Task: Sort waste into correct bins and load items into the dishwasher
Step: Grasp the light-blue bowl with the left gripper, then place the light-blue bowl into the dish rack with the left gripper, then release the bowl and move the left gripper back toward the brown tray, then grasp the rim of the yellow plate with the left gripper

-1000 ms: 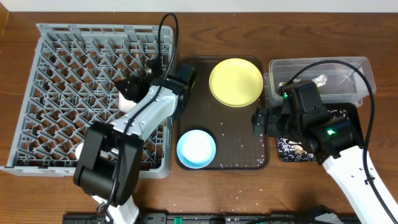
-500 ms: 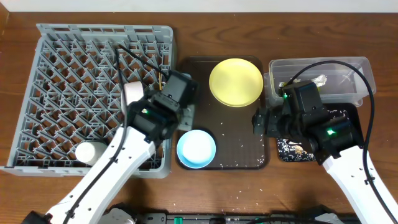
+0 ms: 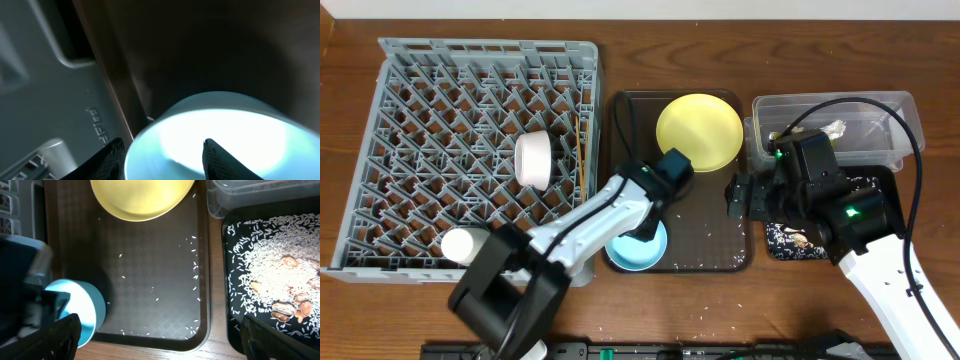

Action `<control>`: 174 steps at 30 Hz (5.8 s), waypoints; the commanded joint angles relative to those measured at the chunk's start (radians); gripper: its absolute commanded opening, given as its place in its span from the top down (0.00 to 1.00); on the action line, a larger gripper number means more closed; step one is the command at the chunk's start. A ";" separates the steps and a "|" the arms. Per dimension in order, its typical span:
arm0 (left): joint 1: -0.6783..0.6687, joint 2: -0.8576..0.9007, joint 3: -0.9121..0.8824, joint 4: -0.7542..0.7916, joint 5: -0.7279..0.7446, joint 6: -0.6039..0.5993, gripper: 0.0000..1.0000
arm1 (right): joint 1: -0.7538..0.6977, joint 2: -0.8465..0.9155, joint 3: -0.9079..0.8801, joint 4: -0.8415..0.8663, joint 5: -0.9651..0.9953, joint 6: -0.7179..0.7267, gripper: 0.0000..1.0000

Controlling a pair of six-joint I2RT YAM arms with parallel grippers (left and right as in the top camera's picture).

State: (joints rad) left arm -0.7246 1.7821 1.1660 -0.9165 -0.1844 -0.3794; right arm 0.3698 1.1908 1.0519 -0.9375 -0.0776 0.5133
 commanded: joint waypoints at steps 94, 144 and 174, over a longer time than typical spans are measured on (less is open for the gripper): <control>0.511 -0.089 0.072 -0.086 -0.760 -0.091 0.68 | -0.010 0.000 0.012 0.009 0.035 0.006 0.01; 0.291 -0.236 0.045 0.438 0.506 -0.019 0.44 | -0.003 0.001 0.012 0.099 -0.085 -0.019 0.02; 0.267 0.286 0.045 0.828 0.449 -0.067 0.73 | -0.002 0.061 -0.033 0.087 -0.084 -0.020 0.02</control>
State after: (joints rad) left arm -0.4500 2.0350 1.2137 -0.0784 0.2821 -0.4461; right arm 0.3706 1.2480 1.0264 -0.8486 -0.1608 0.4900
